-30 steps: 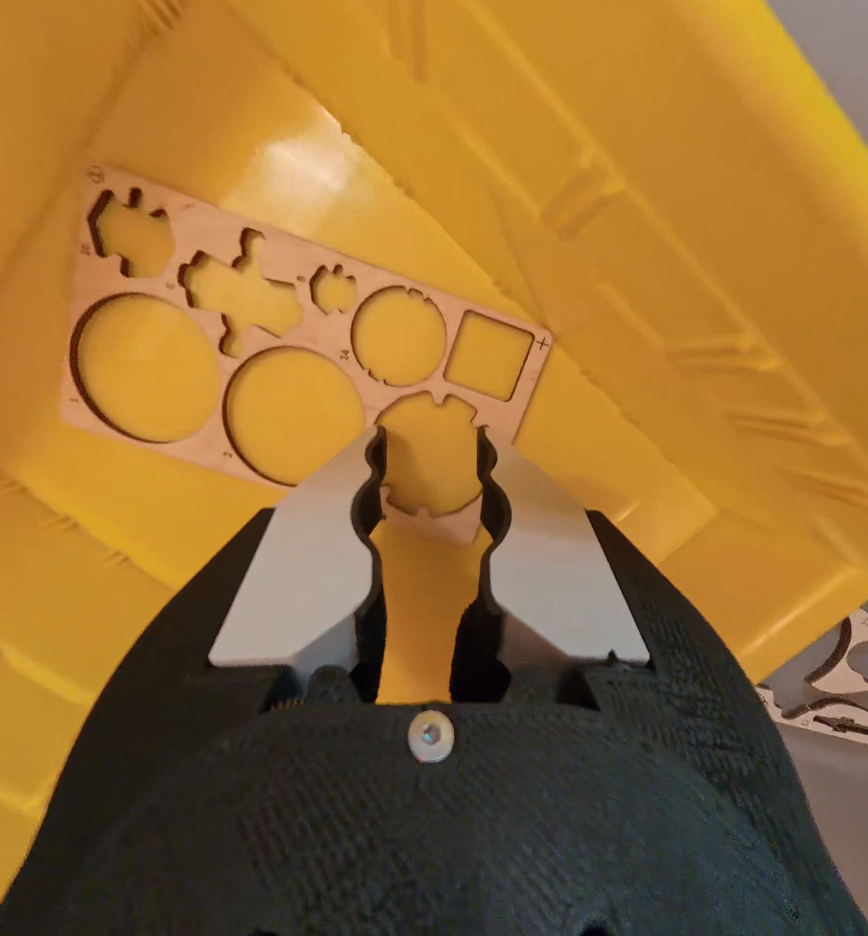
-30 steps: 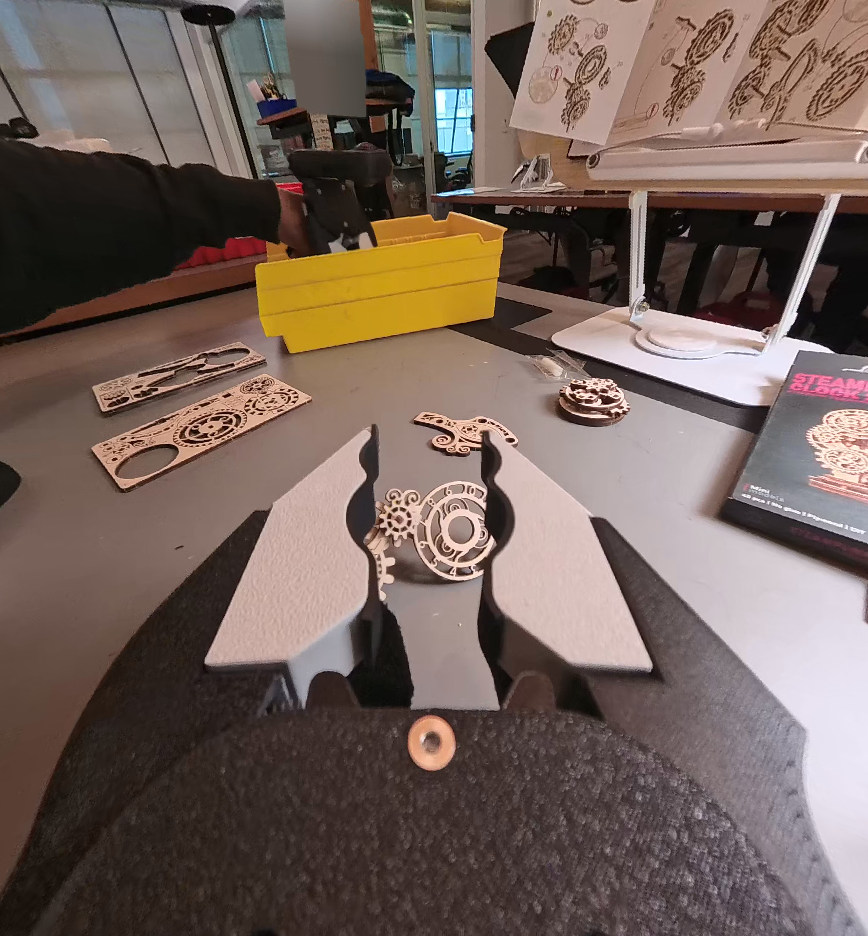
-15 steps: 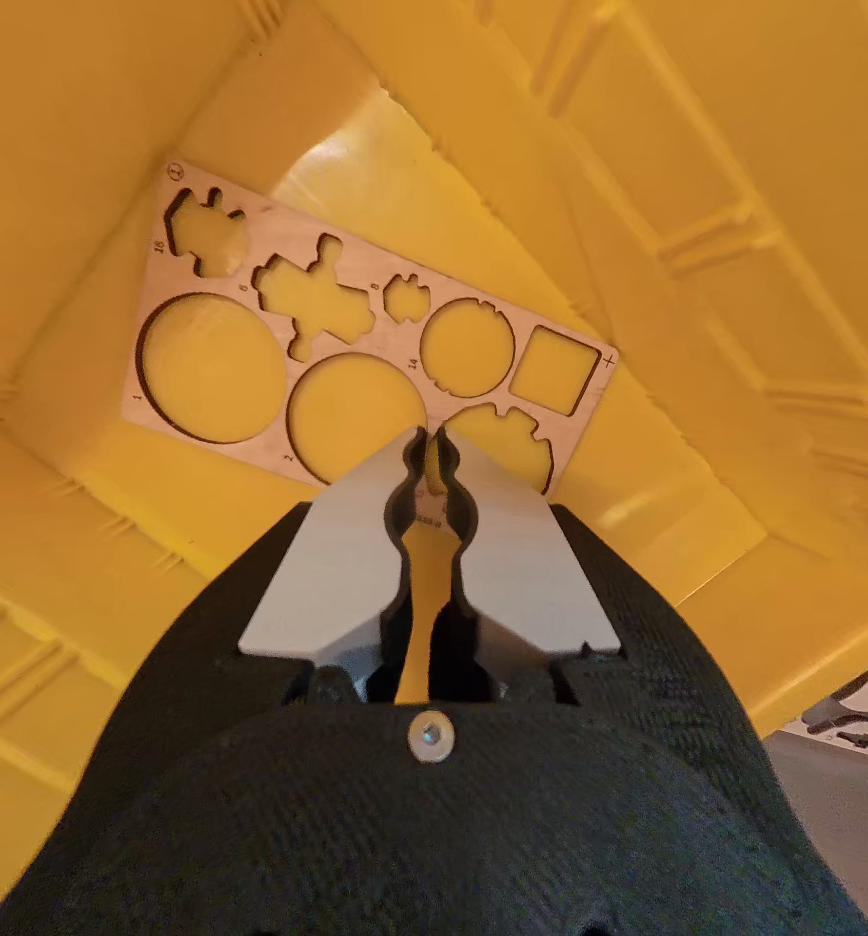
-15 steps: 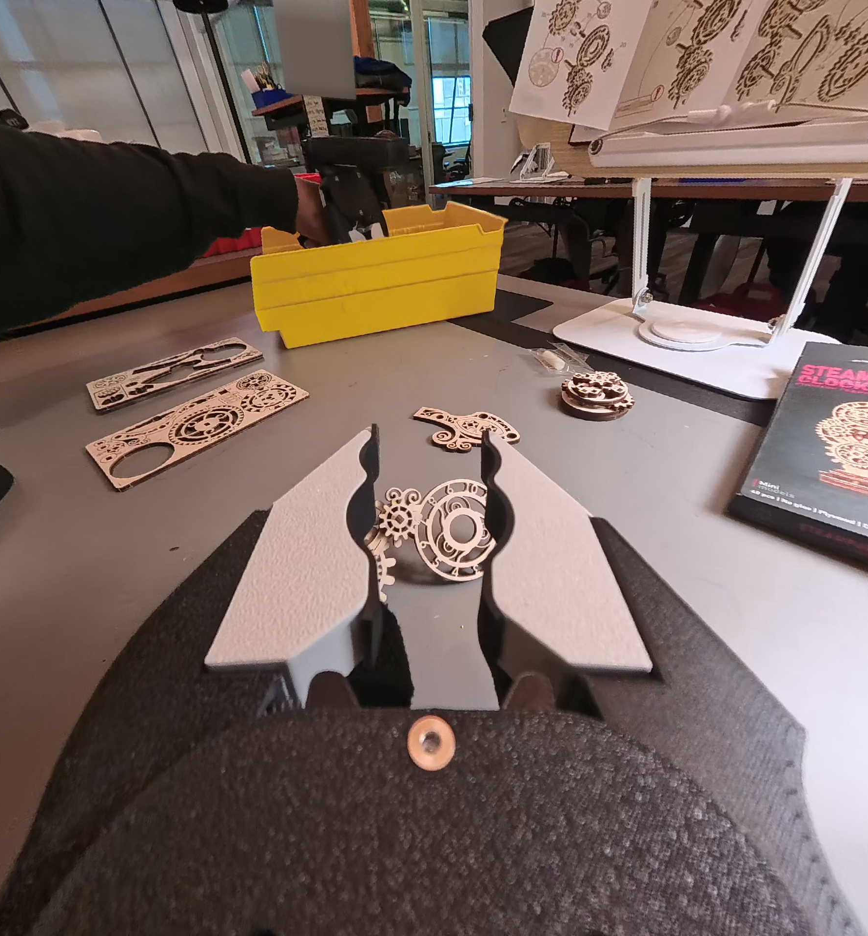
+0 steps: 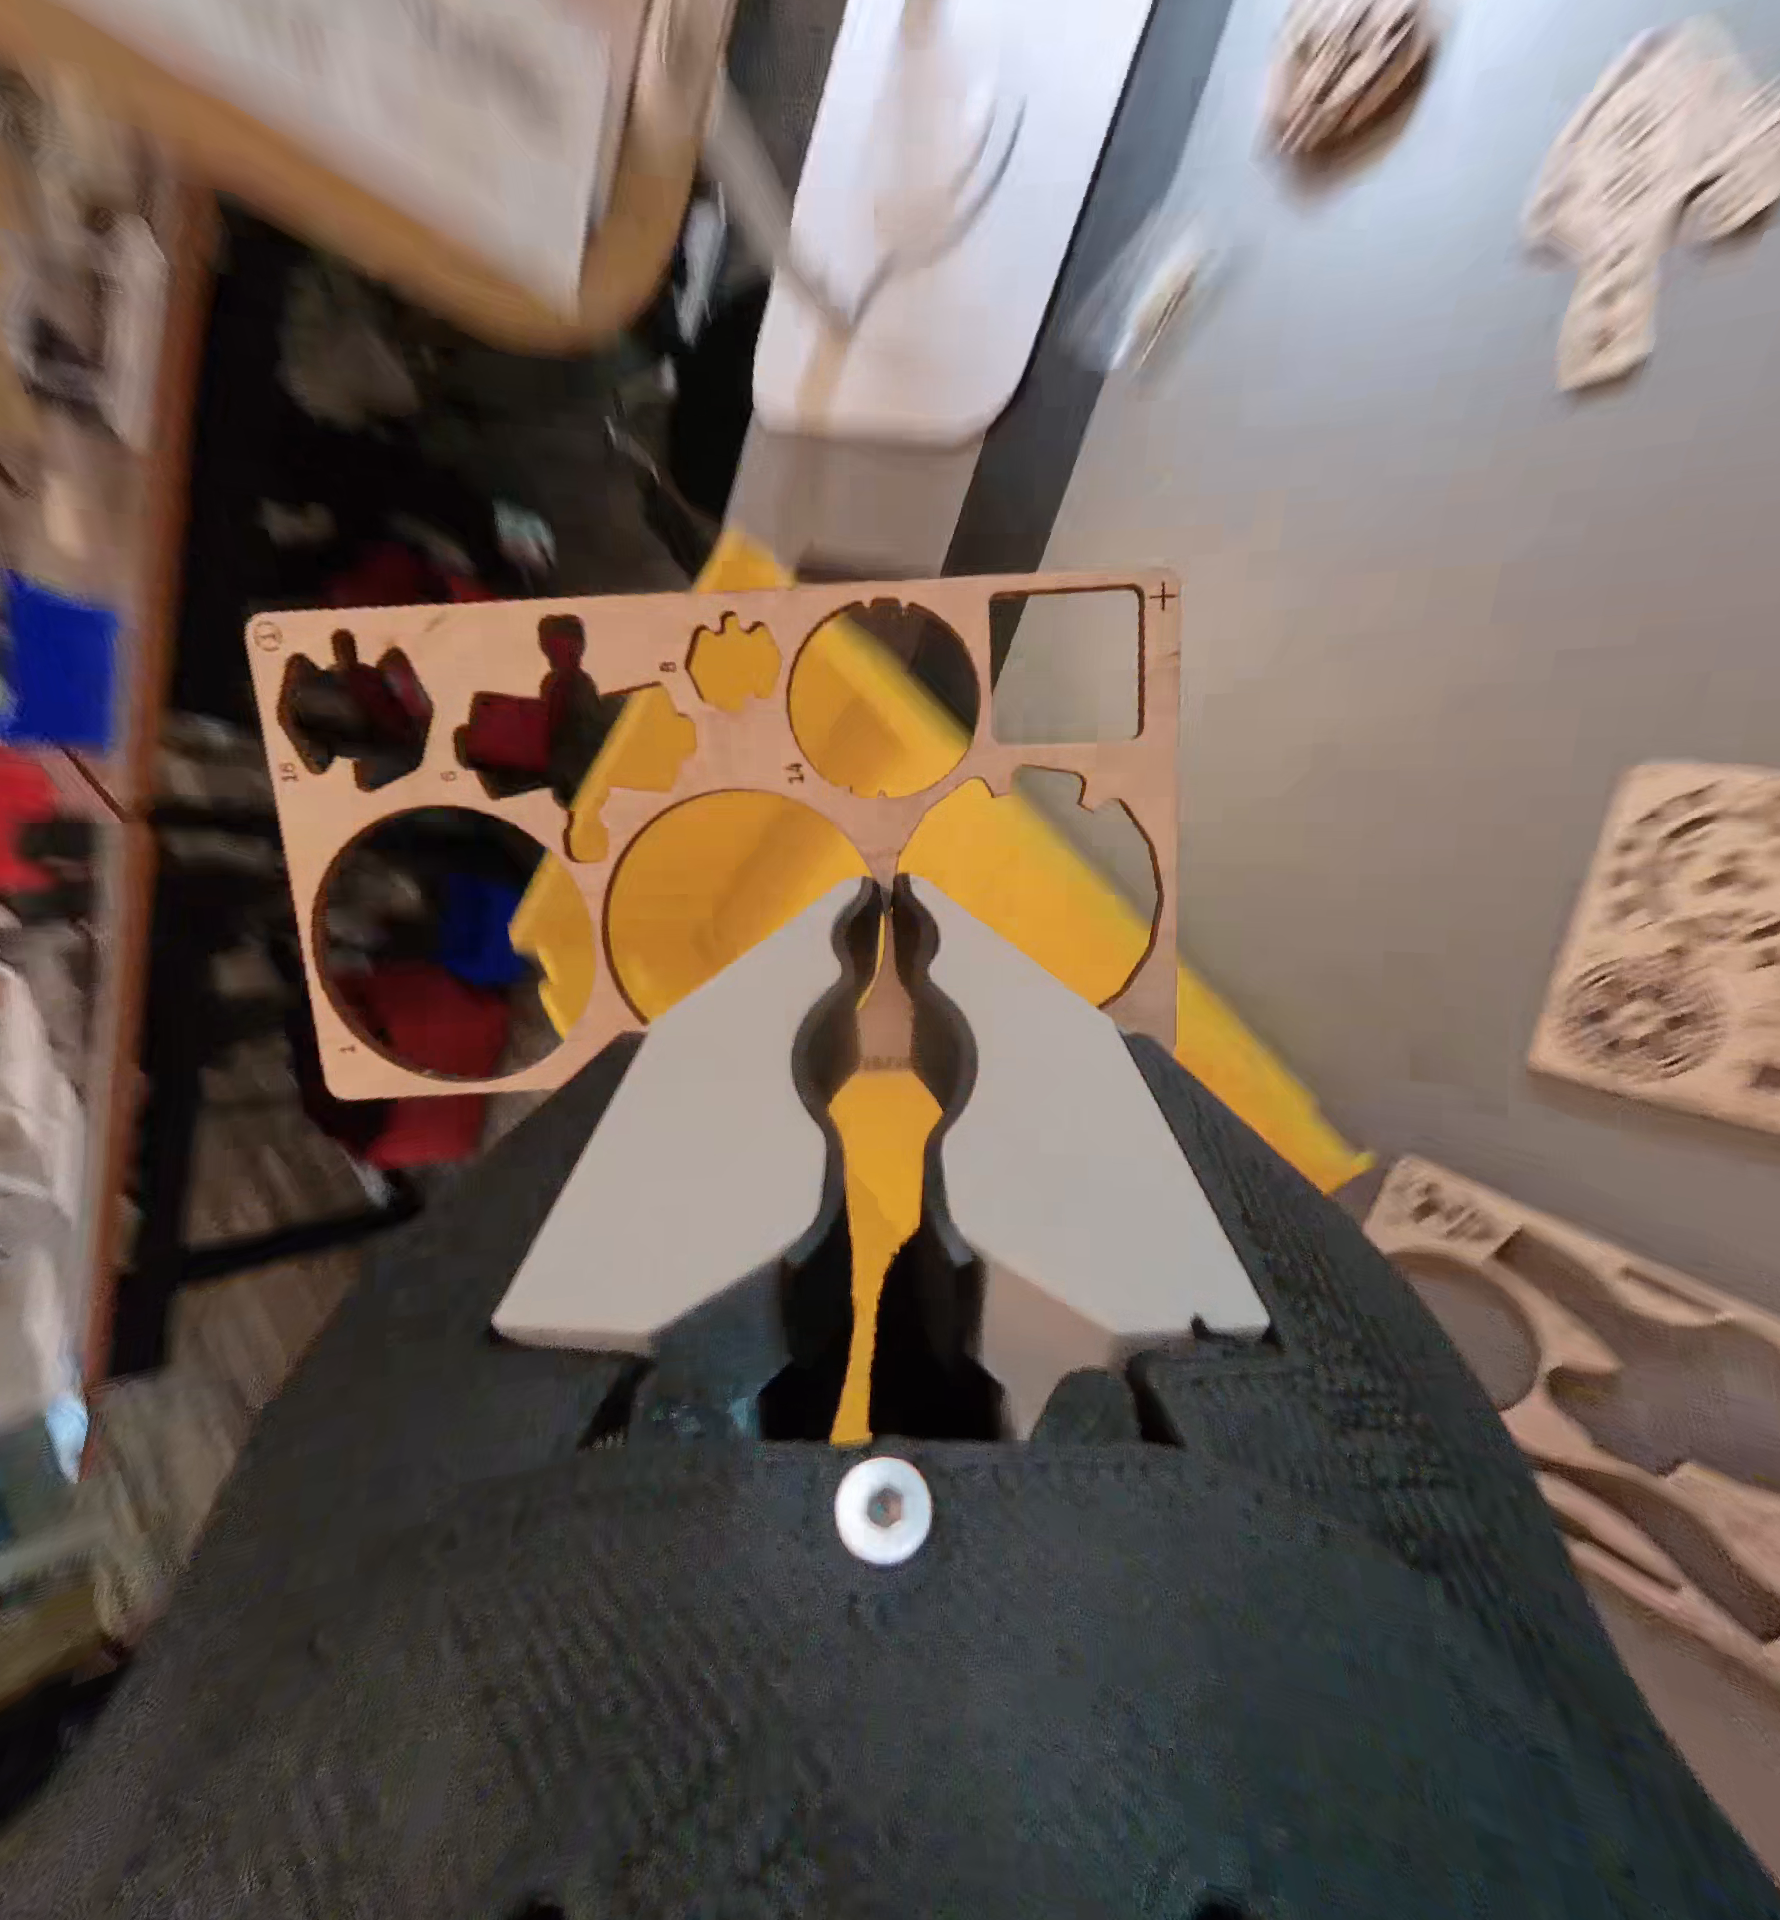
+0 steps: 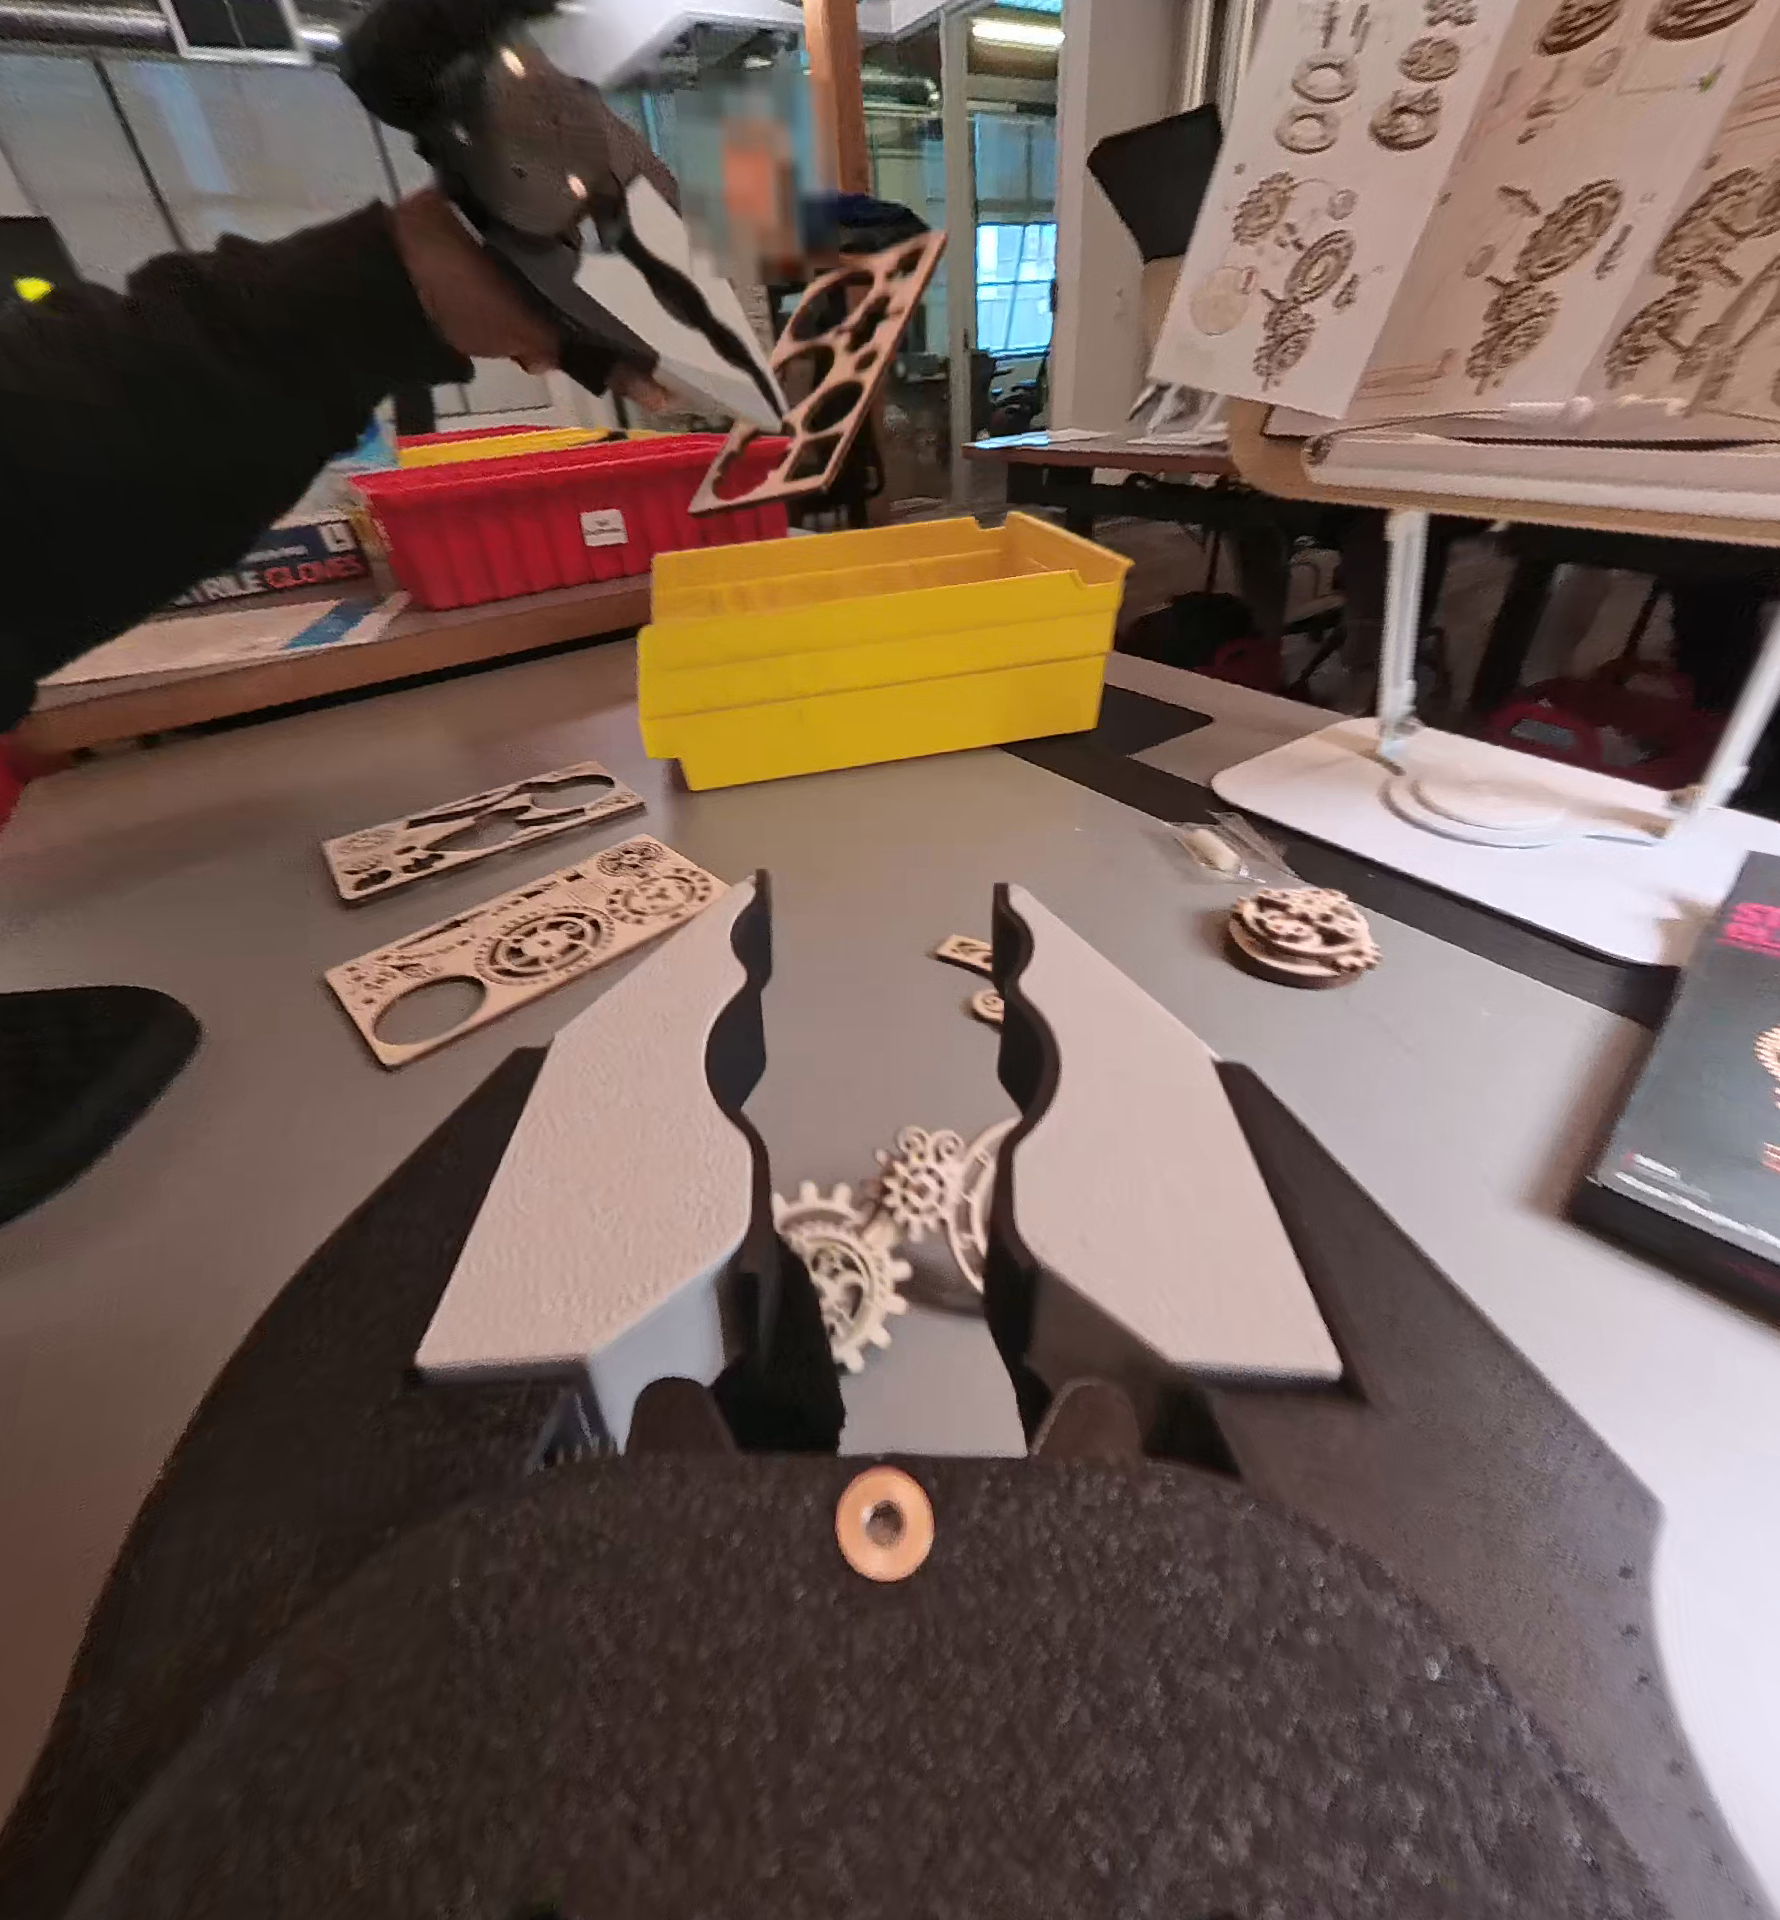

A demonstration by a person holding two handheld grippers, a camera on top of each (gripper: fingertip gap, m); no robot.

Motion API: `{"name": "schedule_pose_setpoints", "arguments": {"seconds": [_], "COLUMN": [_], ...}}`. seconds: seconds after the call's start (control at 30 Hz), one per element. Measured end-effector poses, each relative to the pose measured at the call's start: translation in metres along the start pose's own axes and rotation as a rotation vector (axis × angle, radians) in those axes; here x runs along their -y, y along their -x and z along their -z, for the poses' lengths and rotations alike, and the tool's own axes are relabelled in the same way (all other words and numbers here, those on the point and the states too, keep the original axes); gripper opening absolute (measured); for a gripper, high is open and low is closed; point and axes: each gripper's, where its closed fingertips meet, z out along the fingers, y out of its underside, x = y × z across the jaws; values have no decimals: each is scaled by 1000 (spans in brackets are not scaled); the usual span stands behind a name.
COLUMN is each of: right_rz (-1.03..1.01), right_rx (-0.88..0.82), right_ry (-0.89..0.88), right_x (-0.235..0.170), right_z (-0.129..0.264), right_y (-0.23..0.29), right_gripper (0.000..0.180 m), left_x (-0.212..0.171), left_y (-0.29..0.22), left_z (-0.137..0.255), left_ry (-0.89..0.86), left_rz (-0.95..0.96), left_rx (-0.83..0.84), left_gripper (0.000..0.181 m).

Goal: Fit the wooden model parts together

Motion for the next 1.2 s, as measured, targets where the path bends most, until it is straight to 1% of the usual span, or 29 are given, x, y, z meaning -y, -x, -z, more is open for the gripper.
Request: {"name": "schedule_pose_setpoints", "arguments": {"seconds": [0.03, 0.1, 0.17, 0.23, 0.3, 0.33, 0.37, 0.4, 0.47, 0.53, 0.57, 0.63, 0.7, 0.8, 0.9, 0.97, 1.03, 1.13, 1.2], "right_rz": [-13, -49, -128, -253, -361, -391, -397, -384, -379, -381, -376, -376, -352, -421, -534, -640, -687, -709, -682], "right_rx": [19, 32, 26, 67, 125, 146, 150, 135, 147, 129, 109, 43, -85, -291, -441, -474, -504, -568, -638], "right_ry": [8, 14, 12, 18, 53, 87, 121, 131, 127, 113, 104, 81, 97, 120, 216, 267, 331, 442, 496], "right_x": [5, 19, 33, 43, 44, 39, 33, 29, 27, 33, 39, 58, 74, 83, 61, 40, 15, -24, -42], "right_z": [-4, -12, -17, -20, -19, -18, -14, -10, 4, 24, 37, 70, 107, 156, 184, 185, 175, 160, 159], "right_y": [5, 13, 16, 22, 33, 39, 42, 41, 41, 29, 18, -15, -65, -156, -239, -275, -298, -320, -334], "right_gripper": [40, 43, 47, 53, 55, 49, 30, 4, 2, 0, 0, 1, 1, 1, 1, 1, 1, 2, 10], "left_x": [26, 76, 119, 153, 178, 189, 198, 203, 213, 223, 222, 210, 184, 140, 118, 112, 108, 104, 100], "left_y": [-18, -65, -119, -166, -206, -222, -235, -243, -252, -255, -251, -236, -227, -229, -237, -234, -229, -231, -238], "left_z": [11, 24, 26, 22, 14, 13, 12, 11, 16, 39, 50, 65, 64, 46, 33, 24, 17, 7, 0], "left_ry": [-57, -175, -277, -342, -388, -418, -443, -452, -517, -681, -743, -822, -828, -762, -742, -720, -703, -687, -672], "left_rz": [-46, -133, -217, -294, -368, -386, -399, -407, -378, -204, -92, 120, 294, 467, 559, 578, 584, 597, 605], "left_rx": [13, 10, -5, 6, 15, 8, 4, 5, -9, -112, -169, -229, -261, -266, -291, -279, -258, -269, -294], "left_gripper": [1, 1, 1, 1, 1, 1, 1, 1, 1, 28, 34, 36, 37, 36, 37, 40, 44, 47, 47]}}
